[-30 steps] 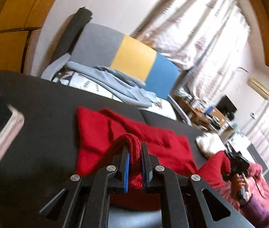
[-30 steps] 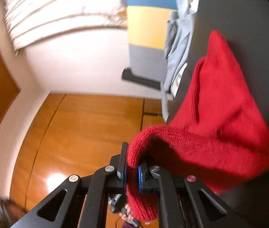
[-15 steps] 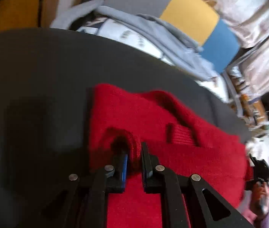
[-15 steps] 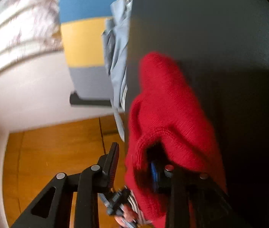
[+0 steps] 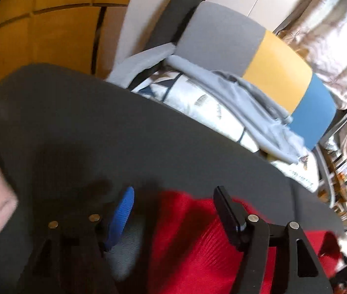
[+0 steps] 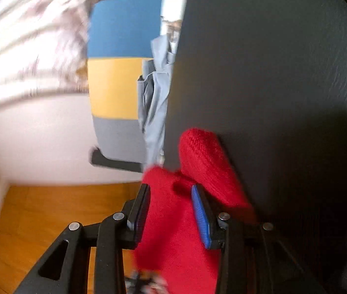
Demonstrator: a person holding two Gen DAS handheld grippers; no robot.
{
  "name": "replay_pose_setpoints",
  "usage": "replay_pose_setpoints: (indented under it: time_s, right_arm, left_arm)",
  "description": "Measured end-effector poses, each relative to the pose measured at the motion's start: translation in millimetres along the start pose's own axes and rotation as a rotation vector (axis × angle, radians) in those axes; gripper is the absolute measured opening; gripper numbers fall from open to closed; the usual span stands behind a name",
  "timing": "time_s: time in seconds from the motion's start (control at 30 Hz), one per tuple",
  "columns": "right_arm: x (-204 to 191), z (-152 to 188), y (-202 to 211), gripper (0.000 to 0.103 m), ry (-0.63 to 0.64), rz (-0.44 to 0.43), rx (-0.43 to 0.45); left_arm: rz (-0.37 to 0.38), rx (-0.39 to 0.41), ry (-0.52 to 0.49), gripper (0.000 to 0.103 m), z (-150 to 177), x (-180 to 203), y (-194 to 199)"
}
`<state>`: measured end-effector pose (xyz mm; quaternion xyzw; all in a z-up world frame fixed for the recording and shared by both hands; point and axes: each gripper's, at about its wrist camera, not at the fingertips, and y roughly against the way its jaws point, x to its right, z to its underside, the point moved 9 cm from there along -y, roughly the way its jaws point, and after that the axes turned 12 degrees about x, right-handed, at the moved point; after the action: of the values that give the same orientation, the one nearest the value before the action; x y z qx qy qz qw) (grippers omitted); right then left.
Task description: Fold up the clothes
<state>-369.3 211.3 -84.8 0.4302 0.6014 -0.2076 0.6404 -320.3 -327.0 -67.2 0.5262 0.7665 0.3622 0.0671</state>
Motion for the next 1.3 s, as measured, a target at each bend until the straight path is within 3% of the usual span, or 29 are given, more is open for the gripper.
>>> replay_pose_setpoints:
  time_s: [0.13,0.23,0.33,0.4,0.47,0.5,0.6,0.7,0.77,1.03,1.1,1.2,1.3]
  right_arm:
    - [-18.8,19.6,30.3,0.036,0.453,0.173,0.013]
    - [-21.3,52.3,51.2,0.036,0.859,0.358,-0.015]
    - [-18.9,81.6,59.3,0.036,1.052,0.393,-0.079]
    - [-10.5,96.8,63.8,0.034,1.101,0.388,-0.098]
    - [-8.8,100.4,55.3,0.025,1.053,0.393,-0.091]
    - [-2.3,98.5,61.2,0.021,1.009,0.382,-0.089]
    - [-3.6,93.2,64.9,0.015,0.904,0.375,-0.079]
    - [2.2,92.2,94.9,0.009,0.889,0.398,-0.074]
    - [11.4,100.3,115.7,0.009,0.876,0.4,-0.072]
    - [43.8,132.6,192.5,0.01,0.81,0.41,-0.079]
    - [30.7,142.1,182.5,0.024,0.874,0.397,-0.078]
    - [9.5,156.6,165.4,0.024,0.976,0.374,-0.076]
    - [-12.0,171.3,148.3,0.026,1.077,0.35,-0.074]
  left_arm:
    - [-0.039,-0.049,-0.142,0.07,43.3,-14.4,13.6]
    - [-0.04,-0.035,-0.182,0.076,64.3,-21.2,30.5]
    - [-0.04,-0.017,-0.219,0.085,84.1,-27.7,47.6]
    - [-0.04,-0.005,-0.243,0.088,97.3,-32.0,59.1]
    - [-0.005,-0.064,-0.212,0.086,115.9,-32.7,59.6]
    - [-0.001,-0.066,-0.225,0.082,121.2,-32.5,61.5]
    - [0.006,-0.067,-0.275,0.059,130.2,-29.0,71.8]
    - [-0.013,-0.086,-0.321,0.055,137.6,-32.0,87.8]
    - [-0.054,-0.095,-0.378,0.055,150.2,-43.2,101.2]
    - [-0.067,-0.044,-0.464,0.055,199.9,-76.7,180.8]
    - [-0.075,-0.035,-0.452,0.055,200.5,-83.1,193.3]
    - [-0.102,0.023,-0.416,0.055,187.1,-85.7,205.4]
    - [-0.082,0.068,-0.364,0.055,165.2,-66.0,196.6]
